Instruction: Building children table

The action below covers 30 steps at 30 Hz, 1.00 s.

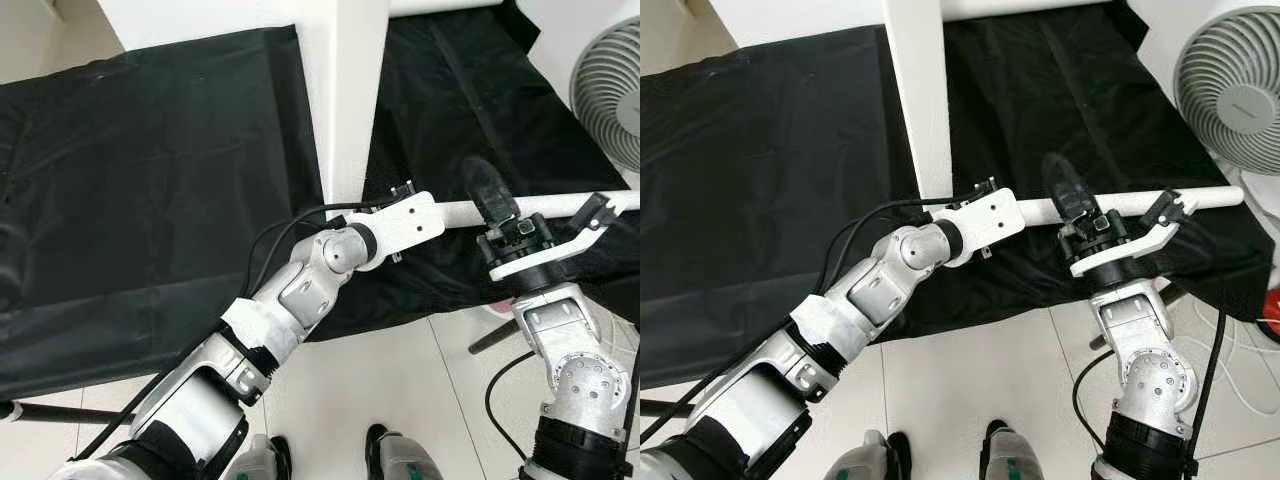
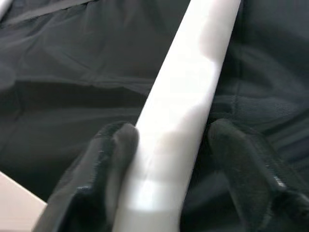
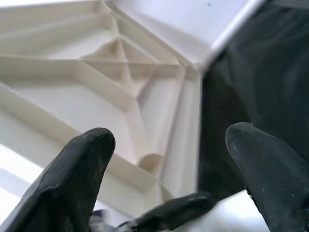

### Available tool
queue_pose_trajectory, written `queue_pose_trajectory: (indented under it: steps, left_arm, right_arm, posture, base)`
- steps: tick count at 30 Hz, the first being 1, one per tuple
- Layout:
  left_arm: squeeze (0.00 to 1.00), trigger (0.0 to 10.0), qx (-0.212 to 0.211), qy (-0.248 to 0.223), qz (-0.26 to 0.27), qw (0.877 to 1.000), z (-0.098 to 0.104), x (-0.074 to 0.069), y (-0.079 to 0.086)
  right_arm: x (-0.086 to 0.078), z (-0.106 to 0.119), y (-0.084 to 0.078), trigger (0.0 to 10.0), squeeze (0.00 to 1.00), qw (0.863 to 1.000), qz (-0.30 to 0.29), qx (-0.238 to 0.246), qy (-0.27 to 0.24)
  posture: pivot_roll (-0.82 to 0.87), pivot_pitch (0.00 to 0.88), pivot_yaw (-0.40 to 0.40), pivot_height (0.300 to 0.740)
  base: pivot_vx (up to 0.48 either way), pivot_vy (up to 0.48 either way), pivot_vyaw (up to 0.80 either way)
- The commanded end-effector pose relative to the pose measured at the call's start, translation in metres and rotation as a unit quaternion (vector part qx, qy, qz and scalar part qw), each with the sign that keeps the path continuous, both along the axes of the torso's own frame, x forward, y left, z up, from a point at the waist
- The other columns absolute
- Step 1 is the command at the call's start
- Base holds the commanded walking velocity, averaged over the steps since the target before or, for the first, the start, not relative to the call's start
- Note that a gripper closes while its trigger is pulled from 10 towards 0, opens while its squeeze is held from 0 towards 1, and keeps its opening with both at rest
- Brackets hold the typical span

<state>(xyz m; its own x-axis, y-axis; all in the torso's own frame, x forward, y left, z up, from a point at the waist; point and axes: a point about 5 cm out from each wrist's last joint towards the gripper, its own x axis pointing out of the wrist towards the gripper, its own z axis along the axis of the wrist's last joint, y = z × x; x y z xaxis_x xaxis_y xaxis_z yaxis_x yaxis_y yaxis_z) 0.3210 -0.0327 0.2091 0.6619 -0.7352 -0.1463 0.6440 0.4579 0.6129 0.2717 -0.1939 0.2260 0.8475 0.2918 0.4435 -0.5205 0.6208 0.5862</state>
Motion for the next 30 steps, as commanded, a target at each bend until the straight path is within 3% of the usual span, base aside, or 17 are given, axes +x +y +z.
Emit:
queue_pose_trajectory:
  steps: [1, 9, 10, 11, 12, 13, 20, 22, 26, 28, 30]
  left_arm:
    - [1.0, 10.0, -0.006, 0.036, 0.001, 0.999, -0.009, -0.003, 0.008]
    - [1.0, 10.0, -0.044, 0.041, -0.024, 0.998, 0.0, -0.022, 0.026]
    - [0.45, 10.0, -0.043, 0.036, -0.025, 0.998, 0.001, -0.022, 0.027]
    - [0.18, 10.0, -0.048, 0.035, -0.018, 0.998, 0.002, -0.024, 0.03]
    - [0.18, 10.0, -0.053, 0.036, -0.014, 0.998, 0.002, -0.024, 0.033]
    - [0.0, 10.0, -0.057, 0.031, -0.008, 0.998, 0.003, -0.025, 0.035]
    - [0.0, 10.0, -0.115, 0.017, 0.014, 0.993, 0.013, -0.036, 0.054]
    - [0.0, 10.0, -0.14, 0.024, -0.001, 0.99, 0.018, -0.046, 0.063]
    - [0.0, 10.0, -0.129, 0.039, -0.033, 0.99, 0.015, -0.06, 0.08]
    - [0.0, 10.0, -0.1, 0.052, -0.04, 0.993, 0.009, -0.068, 0.102]
    - [0.0, 10.0, -0.096, 0.054, -0.037, 0.993, 0.009, -0.069, 0.105]
  right_arm:
    - [0.006, 0.005, -0.003, 10.0, 0.0, 1.0, -0.017, -0.014, -0.007]
    - [0.033, 0.011, 0.002, 10.0, 0.0, 0.998, -0.033, -0.051, -0.007]
    - [0.035, 0.012, 0.003, 10.0, 0.0, 0.998, -0.034, -0.051, -0.006]
    - [0.038, 0.012, 0.003, 10.0, 0.0, 0.998, -0.038, -0.054, -0.005]
    - [0.04, 0.012, 0.004, 10.0, 0.0, 0.998, -0.04, -0.056, -0.004]
    - [0.043, 0.012, 0.004, 10.0, 0.0, 0.997, -0.043, -0.056, -0.004]
    - [0.055, 0.014, 0.004, 10.0, 0.0, 0.997, -0.061, -0.05, 0.001]
    - [0.061, 0.013, 0.004, 10.0, 0.0, 0.996, -0.073, -0.057, 0.005]
    - [0.068, 0.013, 0.005, 10.0, 0.0, 0.994, -0.083, -0.072, 0.007]
    - [0.077, 0.014, 0.009, 10.0, 0.0, 0.992, -0.086, -0.089, 0.008]
    - [0.078, 0.014, 0.009, 10.0, 0.0, 0.992, -0.087, -0.092, 0.008]
  posture:
    - [-0.1, 0.193, 0.109, 0.74]
    - [-0.08, 0.194, 0.092, 0.74]
    - [-0.08, 0.194, 0.092, 0.74]
    - [-0.07, 0.194, 0.089, 0.74]
    - [-0.07, 0.194, 0.089, 0.74]
    - [-0.07, 0.195, 0.085, 0.74]
    - [-0.06, 0.195, 0.075, 0.74]
    - [-0.05, 0.194, 0.064, 0.74]
    - [-0.05, 0.191, 0.056, 0.74]
    - [-0.04, 0.182, 0.045, 0.74]
    - [-0.04, 0.182, 0.045, 0.74]
  base:
    - [0.0, 0.0, 0.0]
    - [0.0, 0.0, 0.0]
    - [0.0, 0.0, 0.0]
    - [0.0, 0.0, 0.0]
    - [0.0, 0.0, 0.0]
    - [0.0, 0.0, 0.0]
    - [0.0, 0.0, 0.0]
    - [0.0, 0.0, 0.0]
    - [0.0, 0.0, 0.0]
    - [0.0, 0.0, 0.0]
    - [0.0, 0.0, 0.0]
